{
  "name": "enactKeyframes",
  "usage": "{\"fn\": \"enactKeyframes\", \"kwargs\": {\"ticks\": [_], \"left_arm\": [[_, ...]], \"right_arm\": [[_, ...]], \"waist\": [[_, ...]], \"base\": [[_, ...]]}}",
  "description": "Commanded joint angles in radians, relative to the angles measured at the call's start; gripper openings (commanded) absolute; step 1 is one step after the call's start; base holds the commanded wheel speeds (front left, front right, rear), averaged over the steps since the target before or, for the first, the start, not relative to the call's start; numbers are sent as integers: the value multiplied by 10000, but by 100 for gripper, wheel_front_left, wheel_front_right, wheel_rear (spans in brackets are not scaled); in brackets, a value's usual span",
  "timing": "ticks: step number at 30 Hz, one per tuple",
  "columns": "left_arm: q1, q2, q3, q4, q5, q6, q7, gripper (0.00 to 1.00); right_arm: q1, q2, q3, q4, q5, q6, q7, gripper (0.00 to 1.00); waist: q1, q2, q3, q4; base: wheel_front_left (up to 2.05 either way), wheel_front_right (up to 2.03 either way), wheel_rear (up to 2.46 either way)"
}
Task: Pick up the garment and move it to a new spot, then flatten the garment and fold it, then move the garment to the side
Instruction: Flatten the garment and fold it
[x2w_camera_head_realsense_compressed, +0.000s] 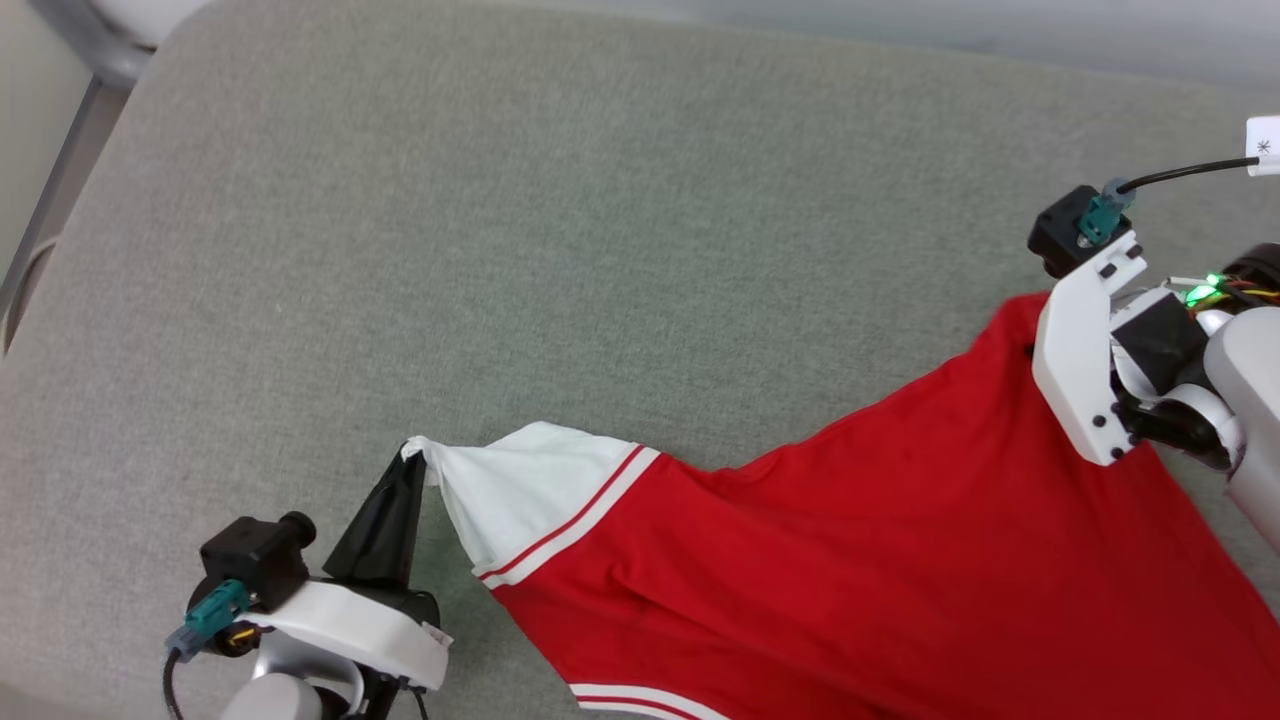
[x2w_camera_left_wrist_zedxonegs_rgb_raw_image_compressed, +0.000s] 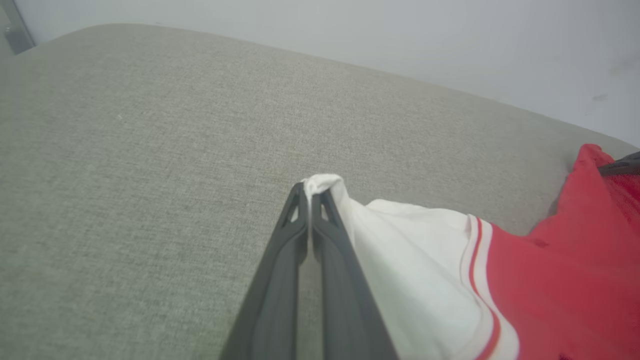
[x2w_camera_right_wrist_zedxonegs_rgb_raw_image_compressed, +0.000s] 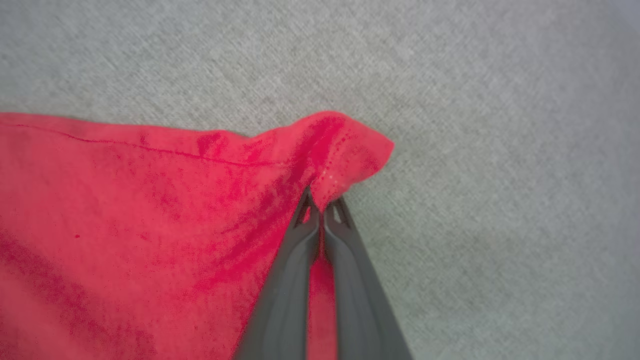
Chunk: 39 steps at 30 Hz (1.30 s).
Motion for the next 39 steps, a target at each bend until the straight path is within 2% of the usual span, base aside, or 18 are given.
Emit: {"fn": "enactKeyframes", "kwargs": {"ticks": [1,11,20,29,39], "left_arm": [[91,89,76,-42,1,36,-68,0],[206,786,627,-1324,-150,246,173,0],[-1514,1466,1213,-3267,-188,343,653,0],[-4509,2147,1411,-4177,-296,180,1681,0],[-7446,2220,1000,-3239,-643,-62,2323,0]], "right_arm": [[-110,103,7,-13,14,-13,-320,0],[353,105,-432,-364,226,-13,-3076,0],[532,12,-1952,-1387,45,-13,-4582,0],[187,370,-3924,-2973,-616,-13,-4558,0],[-485,879,-5282,-4116,-1386,-11,-3808,0]], "waist": [[-1,0,-390,-261],[-1,0,-1684,-1049],[-1,0,-2230,-1530],[-1,0,-2154,-1879],[-1,0,-1389,-1900]], "base": [[0,0,0],[0,0,0],[0,0,0],[0,0,0],[0,0,0]]}}
